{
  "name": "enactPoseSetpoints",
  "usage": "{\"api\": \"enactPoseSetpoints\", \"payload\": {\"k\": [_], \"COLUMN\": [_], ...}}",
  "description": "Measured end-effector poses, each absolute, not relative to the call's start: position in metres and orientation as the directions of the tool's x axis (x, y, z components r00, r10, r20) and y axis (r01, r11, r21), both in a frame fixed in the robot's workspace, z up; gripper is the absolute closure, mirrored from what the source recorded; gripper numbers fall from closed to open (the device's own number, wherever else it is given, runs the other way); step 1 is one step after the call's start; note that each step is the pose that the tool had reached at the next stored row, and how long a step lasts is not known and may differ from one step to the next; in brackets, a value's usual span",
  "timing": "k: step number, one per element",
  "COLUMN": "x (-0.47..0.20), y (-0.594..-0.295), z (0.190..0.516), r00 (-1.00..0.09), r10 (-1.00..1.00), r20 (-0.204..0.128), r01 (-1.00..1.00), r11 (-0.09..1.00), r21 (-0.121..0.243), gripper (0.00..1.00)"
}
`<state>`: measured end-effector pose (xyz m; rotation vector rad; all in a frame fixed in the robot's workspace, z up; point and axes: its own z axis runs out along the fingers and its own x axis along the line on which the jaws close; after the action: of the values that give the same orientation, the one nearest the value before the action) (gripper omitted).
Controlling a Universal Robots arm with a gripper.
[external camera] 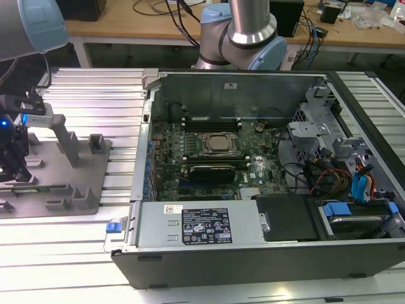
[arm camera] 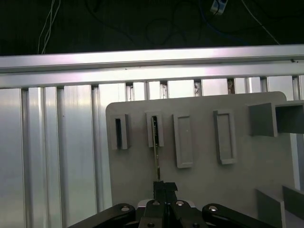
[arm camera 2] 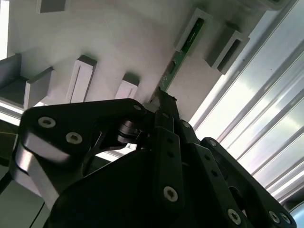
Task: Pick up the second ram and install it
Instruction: 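Pick up the second ram and move it above second insertion slot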
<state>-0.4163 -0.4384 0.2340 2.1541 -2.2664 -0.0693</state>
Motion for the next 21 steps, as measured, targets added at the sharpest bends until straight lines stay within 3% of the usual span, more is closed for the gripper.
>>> {"api": "enactPoseSetpoints", "payload": {"k": [16, 18, 21], "x": [-0.423, -0.423, -0.423], "y": [-0.440, -0.440, -0.440], "z": [0.221, 0.221, 0.221], "r00": [-0.004, -0.004, -0.004], "r10": [-1.000, -1.000, -1.000], "r20": [-0.017, -0.017, -0.017], "r01": [-0.999, -0.999, -0.999], "r11": [0.003, 0.003, 0.003], "r21": [0.042, 0.042, 0.042], "gripper": [0.92, 0.79, 0.72]}}
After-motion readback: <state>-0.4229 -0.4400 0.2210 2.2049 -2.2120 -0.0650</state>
